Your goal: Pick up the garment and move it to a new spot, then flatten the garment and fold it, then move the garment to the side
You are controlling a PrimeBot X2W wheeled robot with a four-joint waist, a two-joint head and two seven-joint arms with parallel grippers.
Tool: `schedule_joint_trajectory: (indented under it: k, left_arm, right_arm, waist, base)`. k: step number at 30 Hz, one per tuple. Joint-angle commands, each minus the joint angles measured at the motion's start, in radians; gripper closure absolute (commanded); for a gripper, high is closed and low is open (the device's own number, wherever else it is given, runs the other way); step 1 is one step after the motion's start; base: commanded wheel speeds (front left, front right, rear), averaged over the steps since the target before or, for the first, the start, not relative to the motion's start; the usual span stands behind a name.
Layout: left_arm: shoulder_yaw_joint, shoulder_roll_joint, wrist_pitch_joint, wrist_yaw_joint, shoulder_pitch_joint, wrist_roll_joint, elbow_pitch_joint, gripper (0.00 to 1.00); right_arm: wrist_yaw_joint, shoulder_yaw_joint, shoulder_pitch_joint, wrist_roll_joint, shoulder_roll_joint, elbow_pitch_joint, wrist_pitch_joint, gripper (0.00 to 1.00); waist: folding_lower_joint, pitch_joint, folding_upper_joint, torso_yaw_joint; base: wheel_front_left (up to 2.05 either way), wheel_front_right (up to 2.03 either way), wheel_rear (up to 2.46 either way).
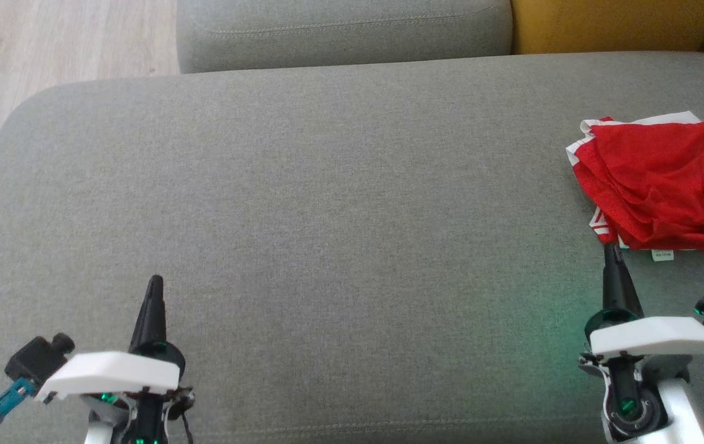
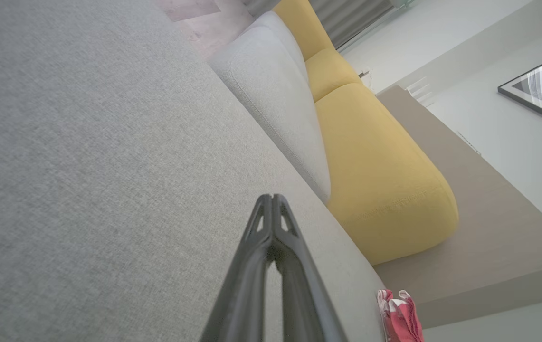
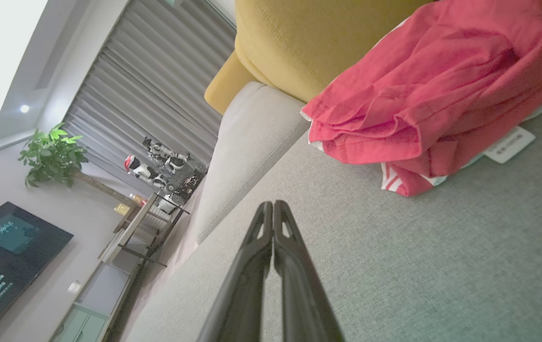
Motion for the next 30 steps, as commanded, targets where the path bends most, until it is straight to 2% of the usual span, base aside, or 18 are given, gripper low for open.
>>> schedule_joint_trajectory:
  k: [1, 30]
  left_arm:
    - [0.03, 0.017, 0.007, -0.008, -0.051, -0.022, -0.026, 1.0]
    - [0.086, 0.021, 0.088, -0.039, -0.074, -0.297, 0.002, 1.0]
  right_arm:
    - [0.0, 0.001, -0.025, 0.028, -0.013, -0.04, 0.005, 1.0]
    - [-0.001, -0.043, -0.015, 0.35, -0.013, -0.063, 0.086, 1.0]
  waist:
    - [0.0, -0.001, 0.0, 0.0]
    - [0.0, -0.017, 0.0, -0.001]
  base:
    - [0.0, 0.0, 0.0]
    - [0.0, 0.0, 0.0]
